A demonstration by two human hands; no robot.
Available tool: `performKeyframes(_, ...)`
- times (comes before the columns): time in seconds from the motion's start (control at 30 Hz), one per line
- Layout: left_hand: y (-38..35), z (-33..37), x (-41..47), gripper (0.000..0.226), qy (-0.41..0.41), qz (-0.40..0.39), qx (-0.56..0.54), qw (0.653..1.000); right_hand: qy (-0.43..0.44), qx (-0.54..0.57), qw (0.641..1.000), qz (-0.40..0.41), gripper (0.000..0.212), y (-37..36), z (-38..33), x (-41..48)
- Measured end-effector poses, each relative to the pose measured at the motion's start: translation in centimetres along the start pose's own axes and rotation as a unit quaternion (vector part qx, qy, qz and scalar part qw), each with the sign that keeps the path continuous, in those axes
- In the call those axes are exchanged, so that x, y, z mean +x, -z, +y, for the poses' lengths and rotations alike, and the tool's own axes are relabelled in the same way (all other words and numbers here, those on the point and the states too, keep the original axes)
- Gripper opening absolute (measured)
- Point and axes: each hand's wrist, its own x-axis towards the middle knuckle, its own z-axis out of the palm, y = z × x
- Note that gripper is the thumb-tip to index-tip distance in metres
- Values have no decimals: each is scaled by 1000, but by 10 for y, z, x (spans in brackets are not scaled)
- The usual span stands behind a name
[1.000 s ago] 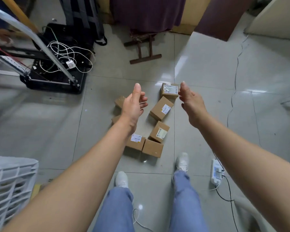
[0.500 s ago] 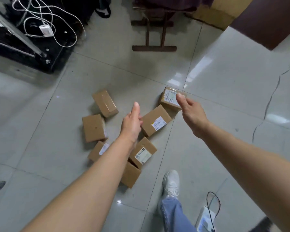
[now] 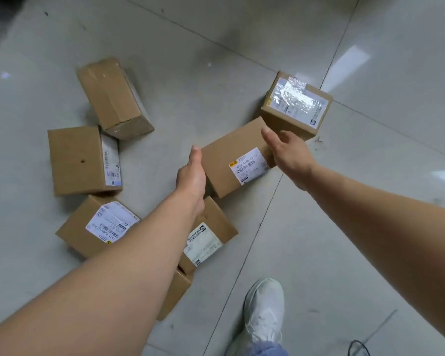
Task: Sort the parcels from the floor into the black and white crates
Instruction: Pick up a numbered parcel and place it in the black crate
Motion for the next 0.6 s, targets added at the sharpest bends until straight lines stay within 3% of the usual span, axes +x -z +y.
performKeyframes(0.07, -6, -7, 17, 53, 11, -25, -10, 1000, -15, -8, 1000, -4, 74, -10, 12, 14)
performKeyframes(0.17, -12, -11, 30, 38, 15, -42, -35, 998, -35, -3, 999, -2, 62, -19, 25, 26)
performKeyframes(0.3, -9, -4, 21, 37, 1, -40, -39, 998, -41, 15, 999, 31, 58, -18, 20, 15)
performKeyframes(0.6, 28, 83, -89, 40, -66, -45, -40, 996, -15, 81, 992, 95, 41, 17, -91, -76)
